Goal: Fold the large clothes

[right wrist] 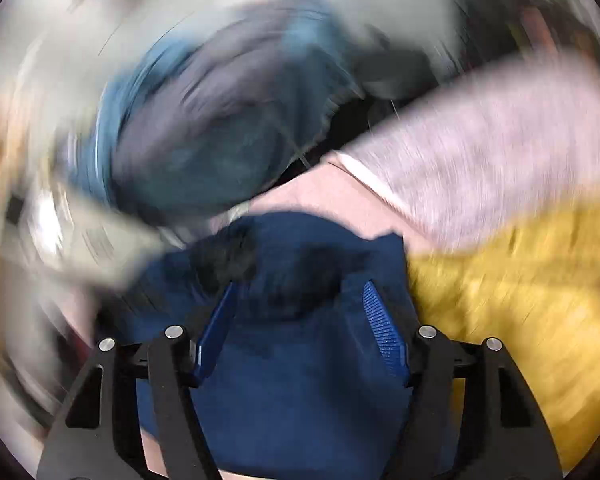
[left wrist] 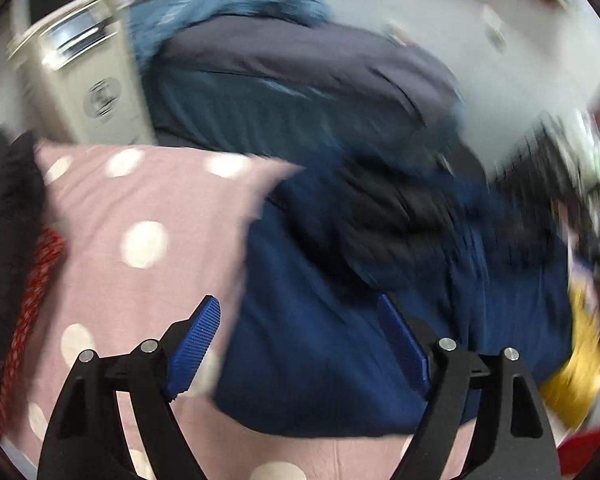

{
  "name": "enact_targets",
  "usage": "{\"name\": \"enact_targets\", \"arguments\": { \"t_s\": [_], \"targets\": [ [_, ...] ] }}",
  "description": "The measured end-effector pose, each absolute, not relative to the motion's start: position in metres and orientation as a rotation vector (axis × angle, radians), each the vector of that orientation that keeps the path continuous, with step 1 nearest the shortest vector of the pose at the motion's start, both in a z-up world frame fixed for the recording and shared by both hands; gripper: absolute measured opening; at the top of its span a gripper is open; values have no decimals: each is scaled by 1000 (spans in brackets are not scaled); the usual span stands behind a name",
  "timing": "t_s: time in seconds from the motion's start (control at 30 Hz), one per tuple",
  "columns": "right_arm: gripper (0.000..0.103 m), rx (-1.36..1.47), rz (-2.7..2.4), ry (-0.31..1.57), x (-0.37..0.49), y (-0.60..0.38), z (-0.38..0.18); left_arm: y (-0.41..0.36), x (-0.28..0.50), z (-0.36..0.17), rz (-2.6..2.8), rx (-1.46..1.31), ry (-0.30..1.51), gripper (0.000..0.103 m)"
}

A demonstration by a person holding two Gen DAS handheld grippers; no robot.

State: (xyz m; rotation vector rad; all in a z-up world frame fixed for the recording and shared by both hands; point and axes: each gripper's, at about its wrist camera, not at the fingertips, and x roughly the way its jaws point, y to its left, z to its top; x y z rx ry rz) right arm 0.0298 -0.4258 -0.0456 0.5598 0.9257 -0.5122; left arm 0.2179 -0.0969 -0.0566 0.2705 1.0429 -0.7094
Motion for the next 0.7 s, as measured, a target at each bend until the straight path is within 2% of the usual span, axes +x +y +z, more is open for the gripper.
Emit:
{"name": "enact_targets", "arguments": {
  "t_s": [0.17, 0.33, 0.4, 0.53, 0.63, 0.7],
  "targets": [
    [66, 375, -365, 1119, 52, -358, -102, -156, 176, -102, -792, 565, 1000, 79],
    [65, 277, -438, 1145, 76, -381, -122, -196, 222, -103, -723, 612, 937, 79],
    [65, 277, -493, 1152, 82, -408, -124, -208, 264, -111, -709, 554, 1029, 81],
    [54, 412, -477, 1173, 86, -461, -137, -222, 314, -138, -681, 493, 1174, 80],
    [53, 503, -454, 1189, 87, -475, -156, -224, 335, -165, -670, 408, 1309, 83],
    [54, 489, -448, 1209, 91, -475, -166, -228, 336, -177, -671, 423, 1321, 87]
  ]
}}
